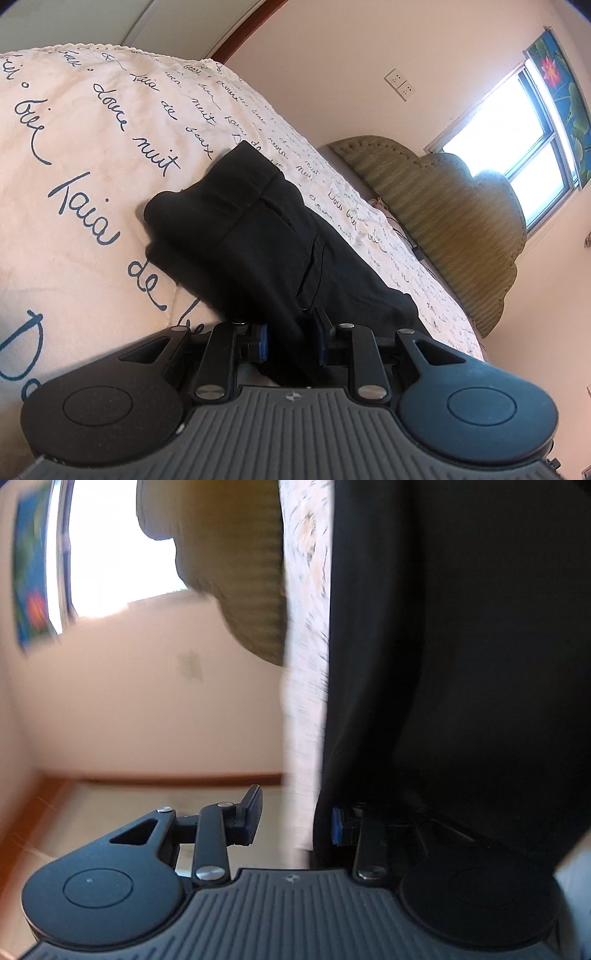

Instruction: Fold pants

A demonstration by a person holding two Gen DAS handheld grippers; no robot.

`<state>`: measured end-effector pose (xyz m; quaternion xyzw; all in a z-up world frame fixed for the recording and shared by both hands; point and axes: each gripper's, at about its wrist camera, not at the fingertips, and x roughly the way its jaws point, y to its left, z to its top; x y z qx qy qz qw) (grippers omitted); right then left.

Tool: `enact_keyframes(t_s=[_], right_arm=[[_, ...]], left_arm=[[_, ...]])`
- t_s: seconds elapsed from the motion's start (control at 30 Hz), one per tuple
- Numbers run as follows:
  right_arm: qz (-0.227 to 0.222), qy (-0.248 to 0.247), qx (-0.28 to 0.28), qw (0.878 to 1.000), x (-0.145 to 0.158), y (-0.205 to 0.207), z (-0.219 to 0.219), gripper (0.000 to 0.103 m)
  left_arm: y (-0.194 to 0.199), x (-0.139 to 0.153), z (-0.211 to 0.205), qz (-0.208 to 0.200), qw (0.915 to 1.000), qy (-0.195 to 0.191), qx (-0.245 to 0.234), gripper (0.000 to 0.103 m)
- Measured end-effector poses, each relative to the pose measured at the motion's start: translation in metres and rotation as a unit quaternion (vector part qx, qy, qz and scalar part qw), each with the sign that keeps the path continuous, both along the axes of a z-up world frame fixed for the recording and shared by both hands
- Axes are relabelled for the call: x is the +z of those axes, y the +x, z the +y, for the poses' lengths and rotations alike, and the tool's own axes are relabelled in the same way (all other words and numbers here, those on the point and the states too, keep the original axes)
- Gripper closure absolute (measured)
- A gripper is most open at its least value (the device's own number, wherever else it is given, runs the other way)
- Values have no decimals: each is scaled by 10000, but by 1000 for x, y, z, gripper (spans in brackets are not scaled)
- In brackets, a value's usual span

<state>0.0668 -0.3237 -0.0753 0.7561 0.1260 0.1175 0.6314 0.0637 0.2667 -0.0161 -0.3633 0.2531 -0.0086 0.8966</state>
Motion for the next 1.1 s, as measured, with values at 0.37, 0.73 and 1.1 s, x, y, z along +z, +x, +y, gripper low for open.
enact_keyframes(t_s=[0.37, 0.73, 1.1], right_arm=[[-14, 85, -1354, 9908, -8, 3, -77, 66], [996, -1459, -1347, 9750, 24, 3, -115, 97], [375, -1965, -1714, 9647, 72, -75, -119, 99]], left_arm=[[0, -1, 1, 0, 10000, 28, -1, 69], [0, 0, 1, 1, 10000, 36, 5, 69], [1, -1, 4, -27, 10000, -27, 10, 70]])
